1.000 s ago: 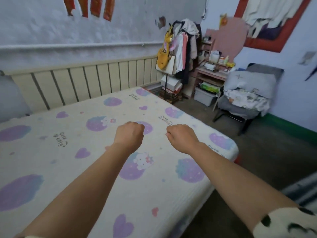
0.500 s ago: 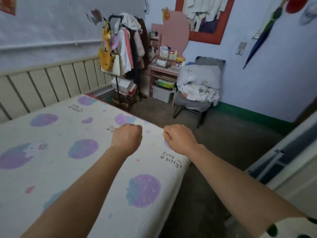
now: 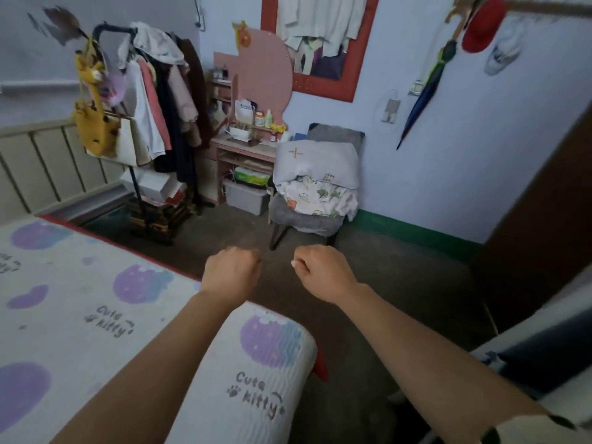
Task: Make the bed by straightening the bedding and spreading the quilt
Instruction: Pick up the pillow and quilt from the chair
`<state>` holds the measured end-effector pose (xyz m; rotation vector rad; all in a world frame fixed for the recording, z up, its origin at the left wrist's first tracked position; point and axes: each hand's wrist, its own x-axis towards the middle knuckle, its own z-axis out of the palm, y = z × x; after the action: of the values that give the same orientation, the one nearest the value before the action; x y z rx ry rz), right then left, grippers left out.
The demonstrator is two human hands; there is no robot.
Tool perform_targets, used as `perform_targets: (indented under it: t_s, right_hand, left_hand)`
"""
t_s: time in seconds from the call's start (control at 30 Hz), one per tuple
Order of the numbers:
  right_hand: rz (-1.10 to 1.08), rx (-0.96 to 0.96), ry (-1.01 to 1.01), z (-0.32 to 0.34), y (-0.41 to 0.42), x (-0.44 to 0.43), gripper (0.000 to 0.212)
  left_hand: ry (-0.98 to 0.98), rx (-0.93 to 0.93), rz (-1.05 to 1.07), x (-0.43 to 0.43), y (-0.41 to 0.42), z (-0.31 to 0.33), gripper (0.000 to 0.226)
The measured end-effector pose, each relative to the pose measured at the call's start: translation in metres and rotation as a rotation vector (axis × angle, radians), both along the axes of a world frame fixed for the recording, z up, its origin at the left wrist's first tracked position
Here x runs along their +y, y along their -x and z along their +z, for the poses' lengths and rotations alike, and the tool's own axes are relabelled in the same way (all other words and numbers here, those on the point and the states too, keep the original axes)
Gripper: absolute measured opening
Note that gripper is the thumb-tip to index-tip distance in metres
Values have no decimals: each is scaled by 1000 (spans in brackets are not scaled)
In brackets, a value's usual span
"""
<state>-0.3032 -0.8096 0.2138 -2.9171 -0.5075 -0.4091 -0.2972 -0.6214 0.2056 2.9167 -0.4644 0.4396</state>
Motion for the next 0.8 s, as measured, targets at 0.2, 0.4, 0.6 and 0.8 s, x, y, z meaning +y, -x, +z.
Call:
perform_targets:
  t_s: [0.2, 0.4, 0.6, 0.8]
  right_hand:
    - [-62, -4, -60, 3, -104, -55, 25]
    - [-41, -9, -101, -13, -224, -125, 24]
    - [61, 3, -92, -37, -403, -226, 24]
    - [86, 21, -63, -27, -574, -333, 24]
  left_hand:
    - [18, 39, -65, -50, -102, 2, 20]
    - [29, 61, -34, -111, -215, -8, 20]
    - [23, 57, 56, -214, -380, -34, 25]
    - [67, 73, 74, -323, -557, -31, 20]
